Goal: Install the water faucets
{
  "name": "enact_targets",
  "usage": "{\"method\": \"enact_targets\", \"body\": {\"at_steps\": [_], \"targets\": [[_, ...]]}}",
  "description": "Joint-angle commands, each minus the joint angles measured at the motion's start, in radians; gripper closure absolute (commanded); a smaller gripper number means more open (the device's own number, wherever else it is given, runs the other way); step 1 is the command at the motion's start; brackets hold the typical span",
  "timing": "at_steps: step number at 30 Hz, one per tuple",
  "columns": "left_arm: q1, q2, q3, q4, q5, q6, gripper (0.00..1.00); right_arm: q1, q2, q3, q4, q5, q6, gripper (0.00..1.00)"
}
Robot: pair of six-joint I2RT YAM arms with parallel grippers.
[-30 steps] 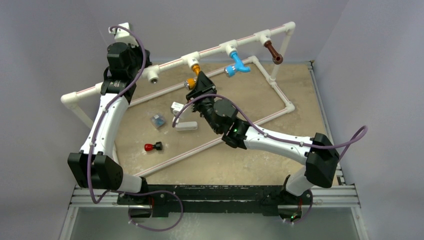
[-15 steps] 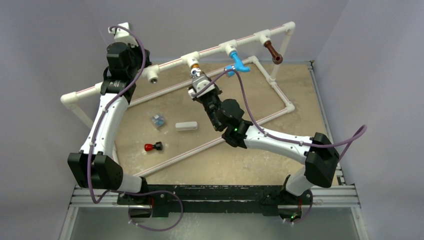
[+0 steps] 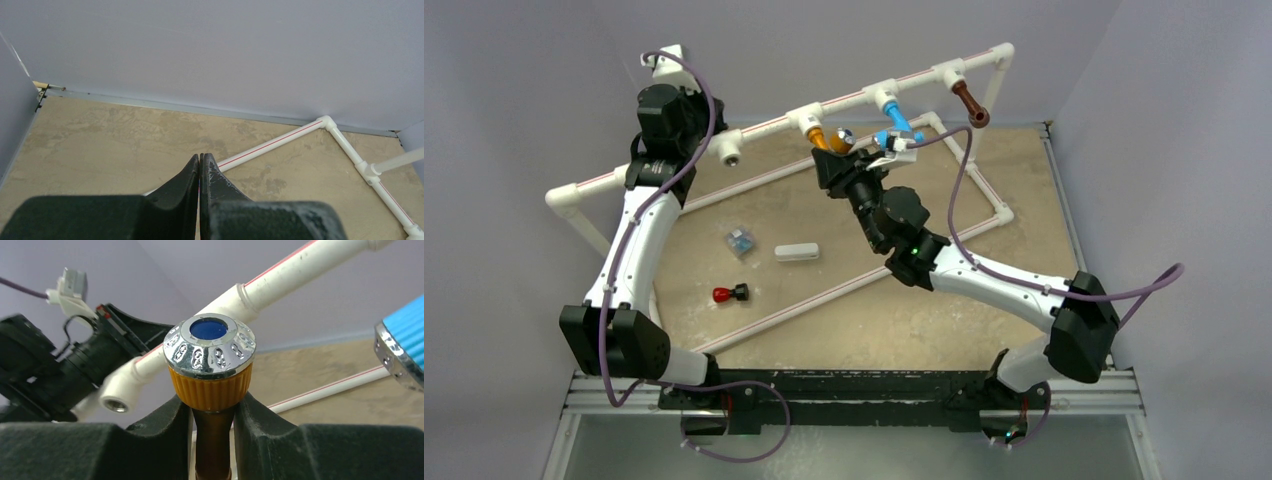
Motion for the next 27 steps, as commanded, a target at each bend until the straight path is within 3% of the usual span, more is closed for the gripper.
{"method": "enact_targets", "body": {"at_steps": [1,8,13,20,23,27], "targets": [[-0.003,0.044,-0.055,-0.186,0.022,-0.005,1.0,-0.015,-0.059,-0.01,0.094,-0.082,0.458,1.0],[-0.003,0.044,-0.056,-0.185,0.022,-0.006,1.0,-0.026,-0.074,-0.077,0.128,-0.124,0.831,1.0],[-0.003,0.043,-0.057,-0.185,0.023,-0.007,1.0,-0.026,-0.082,-0.075,0.139,-0.146,0.877,0.97],[-0.004,0.043,-0.057,-0.186,0.025,-0.008,1.0,-0.028,-0.106,-0.097,0.137,-0.149,0.785,0.6],[-0.003,0.043,-0.057,-0.186,0.025,-0.008,1.0,-0.028,-0.12,-0.104,0.135,-0.178,0.701,0.4],[-0.003,0.042,-0.057,-0.185,0.021,-0.008,1.0,-0.028,-0.152,-0.123,0.123,-0.21,0.601,0.27]]}}
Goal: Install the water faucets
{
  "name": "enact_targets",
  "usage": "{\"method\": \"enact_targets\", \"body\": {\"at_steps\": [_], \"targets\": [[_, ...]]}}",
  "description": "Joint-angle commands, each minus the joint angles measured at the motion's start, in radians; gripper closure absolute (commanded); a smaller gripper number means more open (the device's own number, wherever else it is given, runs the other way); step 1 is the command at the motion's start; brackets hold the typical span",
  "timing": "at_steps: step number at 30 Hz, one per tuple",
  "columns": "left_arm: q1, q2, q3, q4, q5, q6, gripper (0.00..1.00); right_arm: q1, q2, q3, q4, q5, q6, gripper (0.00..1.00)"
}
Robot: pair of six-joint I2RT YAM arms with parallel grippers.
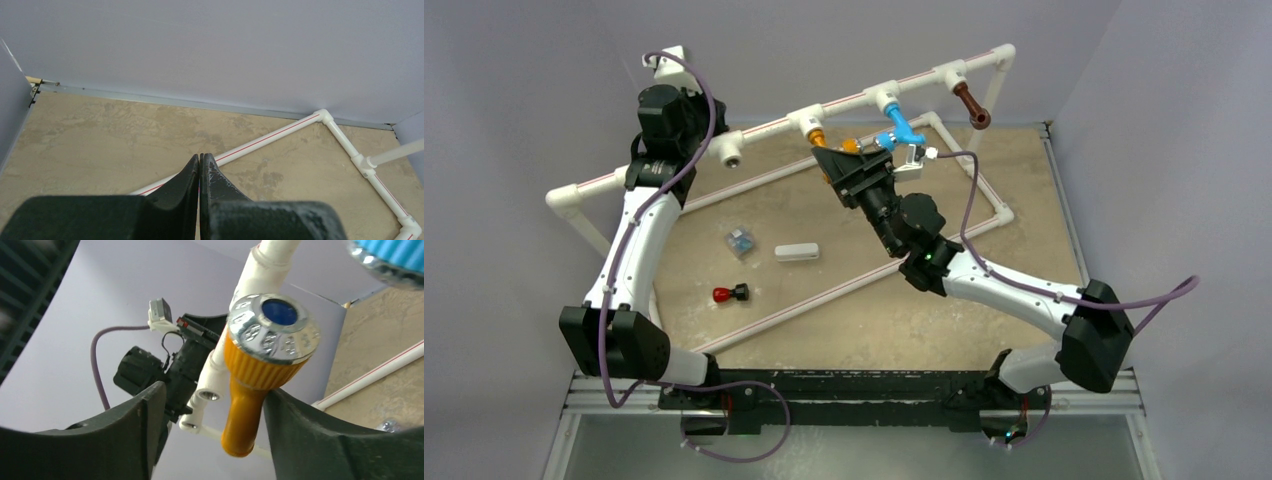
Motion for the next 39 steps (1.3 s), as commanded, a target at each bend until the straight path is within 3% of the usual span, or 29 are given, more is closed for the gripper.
{"method": "enact_targets", "body": {"at_steps": [1,6,18,24,31,39], "targets": [[-0.002,0.046,-0.057,-0.168,0.01,-0.007,1.0,0.01,-0.08,-0.004,0.07,-0.061,-0.131,0.25],[-0.002,0.048,-0.056,-0.168,0.011,-0.008,1.0,0.01,-0.142,-0.02,-0.041,-0.027,-0.24,0.19],[-0.002,0.053,-0.055,-0.168,0.014,-0.01,1.0,0.01,-0.237,0.062,-0.231,0.036,-0.655,0.2],[-0.002,0.05,-0.055,-0.168,0.013,-0.01,1.0,0.01,-0.238,0.143,-0.252,0.03,-1.075,0.21],[-0.002,0.051,-0.055,-0.168,0.016,-0.009,1.0,0.017,-0.253,0.152,-0.348,-0.198,-1.572,0.19],[-0.002,0.05,-0.055,-0.169,0.012,-0.009,1.0,0.121,-0.251,0.094,-0.394,-0.175,-2.078,0.16]]}}
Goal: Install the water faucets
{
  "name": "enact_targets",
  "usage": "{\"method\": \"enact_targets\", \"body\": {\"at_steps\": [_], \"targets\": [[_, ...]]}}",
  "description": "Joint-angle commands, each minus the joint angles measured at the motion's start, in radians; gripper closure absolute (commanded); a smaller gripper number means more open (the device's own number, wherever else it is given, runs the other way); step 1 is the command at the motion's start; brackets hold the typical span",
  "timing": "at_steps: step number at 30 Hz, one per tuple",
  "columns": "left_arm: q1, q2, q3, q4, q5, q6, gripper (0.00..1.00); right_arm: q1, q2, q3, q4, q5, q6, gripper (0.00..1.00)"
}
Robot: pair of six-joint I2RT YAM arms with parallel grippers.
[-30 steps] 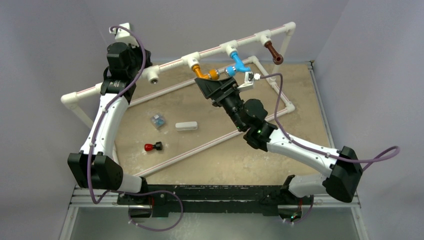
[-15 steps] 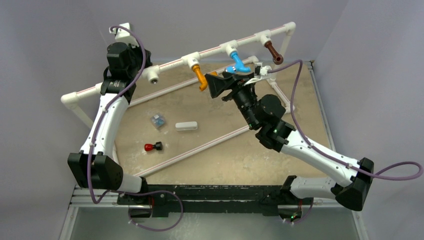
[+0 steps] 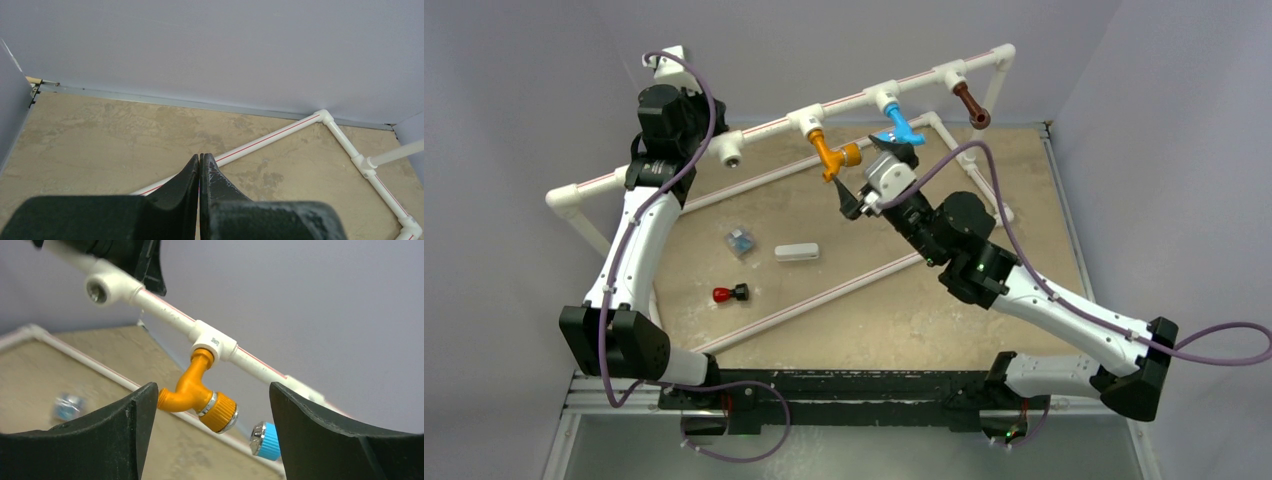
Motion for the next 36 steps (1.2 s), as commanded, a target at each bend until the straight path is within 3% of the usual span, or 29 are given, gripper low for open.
{"method": "enact_targets", "body": {"at_steps": [1,6,12,17,24,29,36], "targets": [[-0.002,0.048,-0.055,-0.171,0.011,-0.009,1.0,0.067,-0.008,-0.036,-0.012,-0.002,-0.404,0.16],[-0.002,0.046,-0.055,-0.171,0.009,-0.007,1.0,0.102,0.051,-0.042,-0.005,0.067,-0.616,0.15],[-0.002,0.05,-0.055,-0.169,0.013,-0.008,1.0,0.111,0.135,-0.065,0.117,0.155,-0.803,0.15],[-0.002,0.05,-0.057,-0.172,0.008,-0.007,1.0,0.111,0.224,-0.066,0.24,0.218,-0.877,0.17],[-0.002,0.054,-0.055,-0.171,0.008,-0.005,1.0,0.088,0.33,0.017,0.267,0.271,-0.866,0.24],[-0.002,0.054,-0.055,-0.169,0.006,-0.005,1.0,0.048,0.371,0.054,0.297,0.31,-0.834,0.37],[-0.002,0.057,-0.055,-0.171,0.007,-0.005,1.0,0.025,0.38,0.06,0.324,0.32,-0.767,0.77]]}}
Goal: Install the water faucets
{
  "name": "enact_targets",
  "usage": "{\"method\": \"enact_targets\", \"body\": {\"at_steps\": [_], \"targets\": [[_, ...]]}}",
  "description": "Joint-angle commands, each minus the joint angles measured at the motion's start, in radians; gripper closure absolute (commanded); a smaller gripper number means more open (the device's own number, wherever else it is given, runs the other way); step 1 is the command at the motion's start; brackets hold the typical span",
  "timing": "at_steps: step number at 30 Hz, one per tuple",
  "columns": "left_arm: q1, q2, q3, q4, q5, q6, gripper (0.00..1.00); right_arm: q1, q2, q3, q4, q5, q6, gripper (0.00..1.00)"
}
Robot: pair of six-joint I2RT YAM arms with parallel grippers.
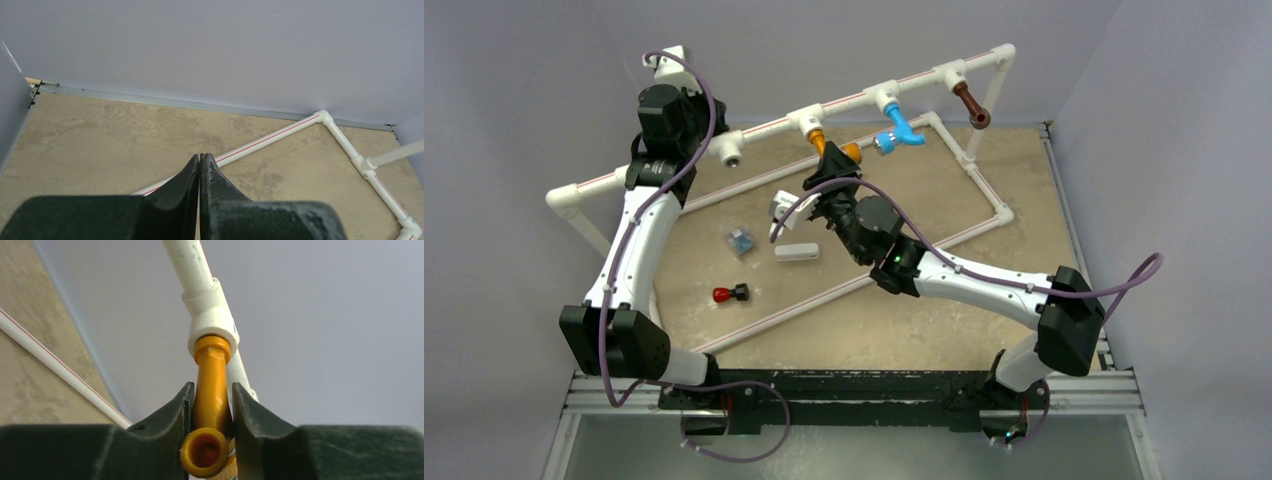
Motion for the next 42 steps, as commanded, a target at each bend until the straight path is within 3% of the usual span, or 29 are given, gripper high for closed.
{"method": "enact_targets", "body": {"at_steps": [1,4,5,12,19,25,42], "targets": [[-0.002,0.056,-0.055,-0.17,0.007,-0.005,1.0,-0.018,-0.002,0.019,0.051,0.052,0.069,0.82],[-0.001,0.056,-0.055,-0.171,0.008,-0.005,1.0,-0.019,-0.014,0.014,0.052,0.032,0.153,0.99],[-0.001,0.057,-0.055,-0.171,0.008,-0.005,1.0,-0.02,-0.016,0.017,0.051,0.03,0.189,1.0],[0.0,0.058,-0.055,-0.172,0.008,-0.004,1.0,-0.022,-0.042,0.036,0.028,-0.01,0.583,1.0],[0.001,0.058,-0.053,-0.173,0.011,-0.005,1.0,-0.056,-0.116,-0.014,0.063,-0.127,1.185,1.0],[0.0,0.056,-0.053,-0.172,0.014,-0.007,1.0,-0.059,-0.128,-0.04,0.093,-0.105,1.685,1.0],[0.001,0.049,-0.058,-0.169,0.026,-0.012,1.0,-0.097,-0.166,-0.141,0.269,-0.076,2.678,1.0]]}}
